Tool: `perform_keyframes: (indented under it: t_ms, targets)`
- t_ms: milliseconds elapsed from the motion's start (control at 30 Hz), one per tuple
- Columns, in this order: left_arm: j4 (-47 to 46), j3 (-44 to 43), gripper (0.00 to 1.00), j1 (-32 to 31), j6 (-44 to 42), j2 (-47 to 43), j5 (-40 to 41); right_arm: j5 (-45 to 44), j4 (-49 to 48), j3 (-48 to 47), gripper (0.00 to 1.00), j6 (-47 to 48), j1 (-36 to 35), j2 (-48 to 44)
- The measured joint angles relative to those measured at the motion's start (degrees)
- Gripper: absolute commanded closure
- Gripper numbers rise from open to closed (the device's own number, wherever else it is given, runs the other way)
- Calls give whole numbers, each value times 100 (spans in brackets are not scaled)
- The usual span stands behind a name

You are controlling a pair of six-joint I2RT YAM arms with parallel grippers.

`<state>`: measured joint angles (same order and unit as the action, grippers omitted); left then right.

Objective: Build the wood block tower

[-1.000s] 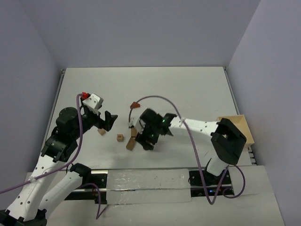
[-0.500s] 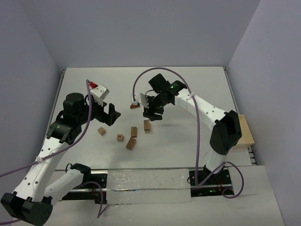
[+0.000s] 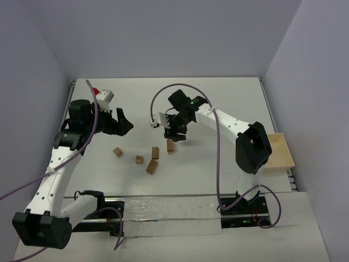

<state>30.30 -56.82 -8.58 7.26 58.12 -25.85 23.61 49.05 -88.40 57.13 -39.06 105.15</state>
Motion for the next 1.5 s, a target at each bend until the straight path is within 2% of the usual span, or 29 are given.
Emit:
perform_keyframes:
  t_ms: [133,233,500,767,1500]
  targets:
    - [99,-841,1,526,18,774,-28,5,-159,52,100,-138,-53,65]
    - [-44,-1071,1,690,95,956,17,19,-196,80,100,-251,-121,102]
    - [-108,-1082,1,694,170,1129,50,97,-244,189,99,-444,-228,124]
    - [-131,-1082,1,702,178,1218,46,138,-284,225,91,-507,-232,313]
    - [-139,-1082,1,719,170,1220,48,237,-246,155,82,-469,-232,662]
